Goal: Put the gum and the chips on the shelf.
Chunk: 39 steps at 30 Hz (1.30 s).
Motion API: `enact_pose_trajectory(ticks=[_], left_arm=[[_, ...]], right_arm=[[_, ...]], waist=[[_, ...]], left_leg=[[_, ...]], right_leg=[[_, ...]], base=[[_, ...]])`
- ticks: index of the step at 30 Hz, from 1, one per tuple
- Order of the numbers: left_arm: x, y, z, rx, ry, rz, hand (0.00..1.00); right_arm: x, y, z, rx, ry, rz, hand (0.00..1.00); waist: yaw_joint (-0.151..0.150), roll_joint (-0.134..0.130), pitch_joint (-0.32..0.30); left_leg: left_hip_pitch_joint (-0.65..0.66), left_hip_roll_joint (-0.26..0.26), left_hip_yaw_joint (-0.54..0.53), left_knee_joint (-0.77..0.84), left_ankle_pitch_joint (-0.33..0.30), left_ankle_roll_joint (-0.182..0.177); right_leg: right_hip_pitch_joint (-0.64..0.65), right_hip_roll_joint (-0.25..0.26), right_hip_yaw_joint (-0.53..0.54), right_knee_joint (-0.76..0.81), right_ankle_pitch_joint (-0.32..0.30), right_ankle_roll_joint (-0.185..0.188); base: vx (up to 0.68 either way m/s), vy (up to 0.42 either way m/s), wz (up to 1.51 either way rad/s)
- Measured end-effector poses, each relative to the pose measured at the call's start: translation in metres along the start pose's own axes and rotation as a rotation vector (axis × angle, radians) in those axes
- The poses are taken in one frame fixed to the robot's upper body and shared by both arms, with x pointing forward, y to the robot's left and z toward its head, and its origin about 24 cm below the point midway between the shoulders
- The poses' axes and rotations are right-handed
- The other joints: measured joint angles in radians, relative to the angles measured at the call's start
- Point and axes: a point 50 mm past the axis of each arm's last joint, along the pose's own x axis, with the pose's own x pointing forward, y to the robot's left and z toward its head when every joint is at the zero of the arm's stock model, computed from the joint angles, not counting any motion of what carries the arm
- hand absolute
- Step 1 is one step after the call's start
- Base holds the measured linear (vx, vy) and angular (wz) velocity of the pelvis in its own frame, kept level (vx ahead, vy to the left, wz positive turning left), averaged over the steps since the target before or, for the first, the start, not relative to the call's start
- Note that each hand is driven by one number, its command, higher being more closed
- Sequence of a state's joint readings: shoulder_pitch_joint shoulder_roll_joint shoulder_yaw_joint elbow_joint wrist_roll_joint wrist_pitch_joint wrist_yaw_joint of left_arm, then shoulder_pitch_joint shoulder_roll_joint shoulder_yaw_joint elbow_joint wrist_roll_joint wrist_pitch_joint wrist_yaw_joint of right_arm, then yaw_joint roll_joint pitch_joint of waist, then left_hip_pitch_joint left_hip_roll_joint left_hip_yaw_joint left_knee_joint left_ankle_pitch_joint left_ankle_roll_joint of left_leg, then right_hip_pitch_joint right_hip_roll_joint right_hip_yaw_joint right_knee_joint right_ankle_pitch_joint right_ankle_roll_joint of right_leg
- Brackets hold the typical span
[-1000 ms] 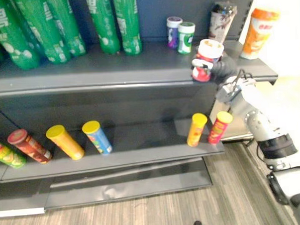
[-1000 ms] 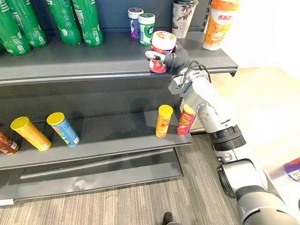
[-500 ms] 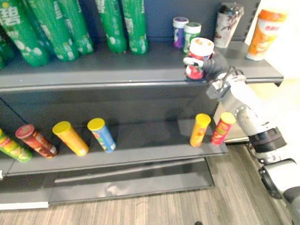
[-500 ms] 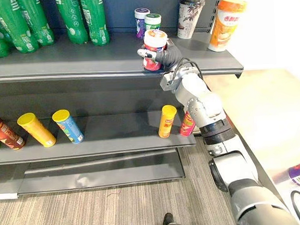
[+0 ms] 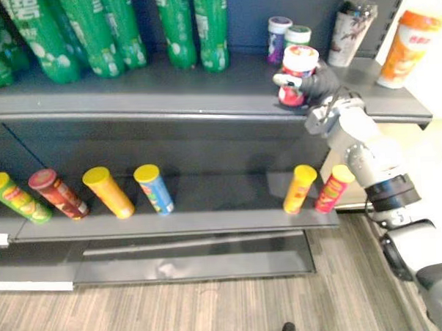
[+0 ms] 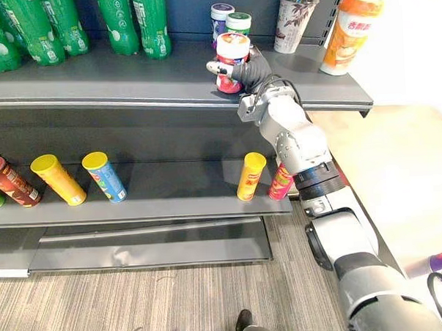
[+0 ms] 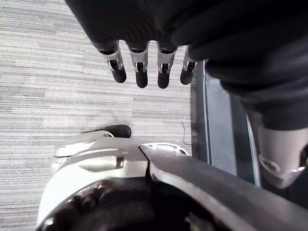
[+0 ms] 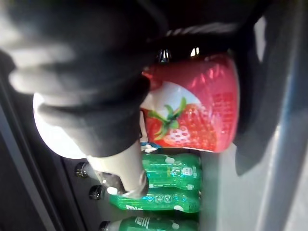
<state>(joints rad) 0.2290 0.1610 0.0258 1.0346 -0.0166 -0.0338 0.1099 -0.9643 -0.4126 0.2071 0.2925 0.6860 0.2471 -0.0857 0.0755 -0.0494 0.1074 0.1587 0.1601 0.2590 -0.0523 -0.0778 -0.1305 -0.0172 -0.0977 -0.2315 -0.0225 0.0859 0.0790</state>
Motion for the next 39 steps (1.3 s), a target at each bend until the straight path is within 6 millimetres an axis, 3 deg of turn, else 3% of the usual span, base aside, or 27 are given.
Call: enact_pose_trajectory(ticks=[21, 22, 39], left_arm=[[0.001, 0.0, 0.007, -0.001, -0.02, 0.002, 0.0], [0.001, 0.0, 0.007, -0.001, -0.021, 0.003, 0.0], [0.002, 0.0, 0.008, 0.019, -0.026, -0.004, 0.0]], right_arm=[[0.009, 0.002, 0.01, -0.005, -0.023, -0.032, 1.0], [0.009, 0.002, 0.011, -0.005, -0.027, -0.028, 0.0], [0.011, 0.009, 0.012, -0.021, -0.039, 0.007, 0.0]], waist=[[0.013, -0.005, 0.033], [0.013, -0.006, 0.035], [0.013, -0.007, 0.037]], left_leg=[[-0.001, 0.003, -0.007, 0.003, 0.001, -0.001], [-0.001, 0.004, -0.008, 0.002, 0.001, -0.001], [-0.001, 0.004, -0.004, 0.003, 0.0, -0.001]], right_leg=[[0.001, 0.001, -0.005, 0.005, -0.003, -0.003], [0.001, 0.001, -0.005, 0.006, -0.003, -0.003], [-0.001, 0.002, -0.004, 0.005, -0.003, -0.003]], base=[[0.0, 0.0, 0.0], [0.0, 0.0, 0.0], [0.0, 0.0, 0.0]])
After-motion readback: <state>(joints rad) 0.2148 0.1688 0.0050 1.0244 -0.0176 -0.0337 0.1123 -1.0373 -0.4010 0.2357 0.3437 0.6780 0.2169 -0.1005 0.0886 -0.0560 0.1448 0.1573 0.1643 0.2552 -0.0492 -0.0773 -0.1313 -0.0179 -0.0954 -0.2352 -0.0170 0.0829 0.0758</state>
